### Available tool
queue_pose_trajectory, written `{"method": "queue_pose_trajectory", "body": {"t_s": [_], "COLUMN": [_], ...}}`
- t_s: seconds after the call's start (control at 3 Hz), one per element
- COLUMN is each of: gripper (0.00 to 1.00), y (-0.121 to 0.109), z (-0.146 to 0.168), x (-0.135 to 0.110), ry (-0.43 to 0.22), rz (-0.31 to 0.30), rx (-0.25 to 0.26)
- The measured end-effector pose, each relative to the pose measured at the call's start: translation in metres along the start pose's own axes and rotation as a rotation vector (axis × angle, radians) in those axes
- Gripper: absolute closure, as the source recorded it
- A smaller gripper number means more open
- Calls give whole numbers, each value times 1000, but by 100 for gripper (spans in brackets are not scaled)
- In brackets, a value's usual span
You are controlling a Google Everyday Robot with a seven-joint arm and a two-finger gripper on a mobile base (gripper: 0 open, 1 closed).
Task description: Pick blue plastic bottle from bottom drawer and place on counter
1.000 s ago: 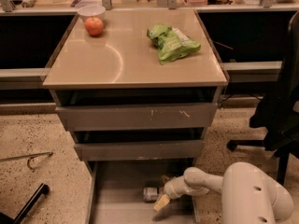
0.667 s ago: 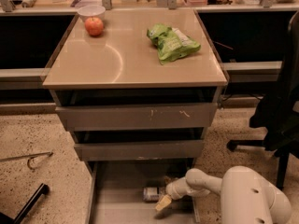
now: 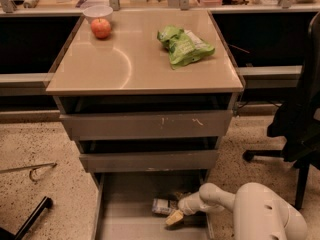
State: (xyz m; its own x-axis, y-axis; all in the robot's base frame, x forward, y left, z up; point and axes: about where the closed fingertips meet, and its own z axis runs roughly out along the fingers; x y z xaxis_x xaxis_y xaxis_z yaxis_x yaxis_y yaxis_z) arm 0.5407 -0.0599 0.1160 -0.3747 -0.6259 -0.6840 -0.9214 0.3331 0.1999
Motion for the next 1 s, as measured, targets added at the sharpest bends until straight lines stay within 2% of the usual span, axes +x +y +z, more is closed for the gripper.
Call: {"method": "queue_pose_trajectory", "body": {"t_s": [0.67,1.0], "gripper": [62,85], "y": [0,13], "z": [0,-29], "x": [0,-25], "ry": [0,-87], "rz": [0,-46], "rx": [0,-16]}}
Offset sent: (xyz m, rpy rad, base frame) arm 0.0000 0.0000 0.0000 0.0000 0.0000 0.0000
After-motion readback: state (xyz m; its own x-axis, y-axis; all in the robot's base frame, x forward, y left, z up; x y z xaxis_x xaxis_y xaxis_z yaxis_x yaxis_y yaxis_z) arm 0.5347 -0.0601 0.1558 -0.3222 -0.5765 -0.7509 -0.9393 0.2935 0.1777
